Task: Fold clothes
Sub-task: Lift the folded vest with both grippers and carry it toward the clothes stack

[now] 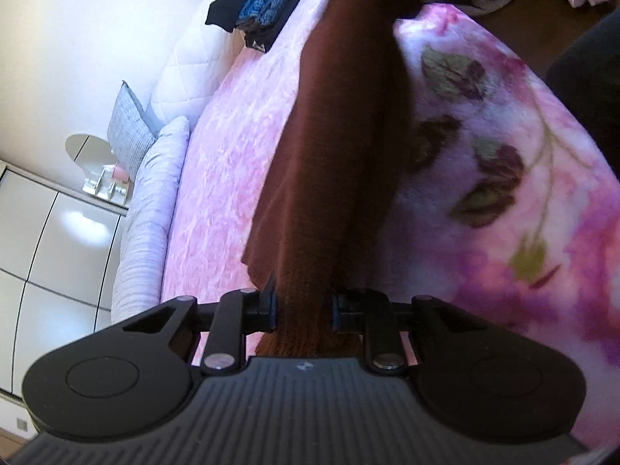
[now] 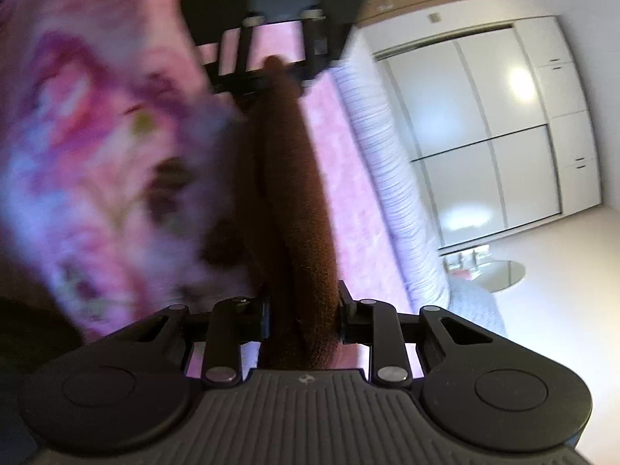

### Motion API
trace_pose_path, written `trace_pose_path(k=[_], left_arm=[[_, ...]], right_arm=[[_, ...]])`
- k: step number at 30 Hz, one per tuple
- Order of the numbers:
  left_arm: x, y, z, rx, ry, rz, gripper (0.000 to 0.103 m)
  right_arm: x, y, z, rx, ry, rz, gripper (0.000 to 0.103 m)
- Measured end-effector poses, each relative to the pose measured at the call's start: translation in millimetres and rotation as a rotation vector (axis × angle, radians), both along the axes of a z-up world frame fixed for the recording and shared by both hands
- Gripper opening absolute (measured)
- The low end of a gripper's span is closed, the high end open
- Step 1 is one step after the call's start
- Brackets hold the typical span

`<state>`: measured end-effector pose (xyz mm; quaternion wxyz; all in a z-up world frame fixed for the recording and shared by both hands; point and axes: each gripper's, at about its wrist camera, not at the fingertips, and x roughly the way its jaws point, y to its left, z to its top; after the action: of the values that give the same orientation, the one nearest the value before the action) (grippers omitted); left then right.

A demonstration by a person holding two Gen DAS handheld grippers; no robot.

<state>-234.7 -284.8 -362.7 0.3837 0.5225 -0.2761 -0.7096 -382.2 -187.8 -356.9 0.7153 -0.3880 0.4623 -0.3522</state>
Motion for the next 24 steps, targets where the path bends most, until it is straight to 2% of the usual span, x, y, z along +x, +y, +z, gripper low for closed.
trace_pose_path(k=[3, 7, 10, 16, 20, 24], left_arm=[[8, -14, 15, 0.002, 0.012, -0.04, 0.02], [12, -33, 49, 0.04, 0.017, -0.056, 0.02], [4, -47, 91, 0.117, 0.029, -0.047, 0.019], [-27, -51, 193, 0.231, -0.014, -0.053, 0.019], [-56, -61, 255, 0.267, -0.042, -0.065, 0.019], [-88, -73, 297, 0.258, -0.058, -0.099, 0.019]], right_arm=[[3, -16, 24, 0.009, -0.028, 0.012, 0.025], [4, -37, 59, 0.069, -0.015, 0.017, 0.024], [4, -56, 93, 0.143, -0.01, -0.011, 0.023], [-18, -82, 185, 0.277, -0.005, -0.032, 0.023], [-43, -93, 250, 0.35, -0.031, -0.045, 0.023], [-71, -103, 293, 0.357, -0.05, -0.062, 0.023]])
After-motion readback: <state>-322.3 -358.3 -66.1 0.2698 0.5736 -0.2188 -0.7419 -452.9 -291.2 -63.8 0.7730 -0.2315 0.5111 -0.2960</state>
